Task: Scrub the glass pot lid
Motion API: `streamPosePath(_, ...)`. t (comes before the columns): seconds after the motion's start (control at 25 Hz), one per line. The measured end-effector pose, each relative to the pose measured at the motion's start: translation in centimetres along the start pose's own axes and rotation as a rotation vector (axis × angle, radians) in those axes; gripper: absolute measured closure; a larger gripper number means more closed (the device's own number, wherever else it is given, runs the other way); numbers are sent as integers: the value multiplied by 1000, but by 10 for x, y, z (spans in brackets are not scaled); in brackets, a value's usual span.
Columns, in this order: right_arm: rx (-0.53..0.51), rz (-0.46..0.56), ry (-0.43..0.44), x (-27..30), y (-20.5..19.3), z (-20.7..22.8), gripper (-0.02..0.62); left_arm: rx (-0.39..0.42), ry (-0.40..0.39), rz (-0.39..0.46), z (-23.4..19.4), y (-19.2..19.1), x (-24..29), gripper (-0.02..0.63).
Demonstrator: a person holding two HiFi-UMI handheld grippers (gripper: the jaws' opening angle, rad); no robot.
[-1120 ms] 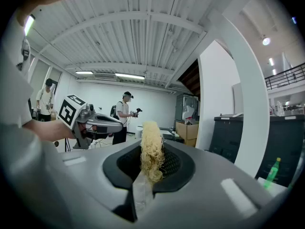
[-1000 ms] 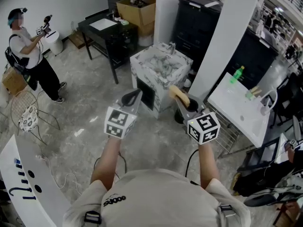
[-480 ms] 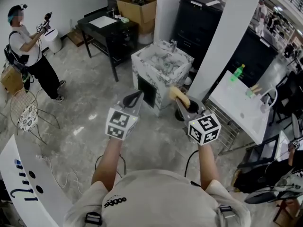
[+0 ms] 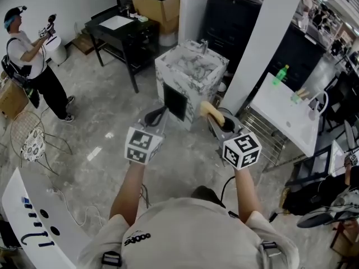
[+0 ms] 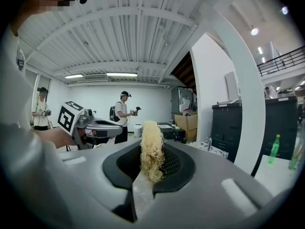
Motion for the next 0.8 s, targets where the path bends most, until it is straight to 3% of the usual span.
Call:
streamPosePath(0.4,-4,-6,1,28,5,-7,554,-15,18,1,-28,-8,-7,597)
streamPosePath(0.8,15,31,28,102,7,46,552,-15,50,6,-80,-13,53,597)
Point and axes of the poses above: the fingertips, and each gripper's own axes: x forward along the fingers, z to its right, y out of its top, the point moved 10 cm from there along -x, backward along the fingers, and after that the axes turned 14 degrees about -y, right-handed, at the moved point
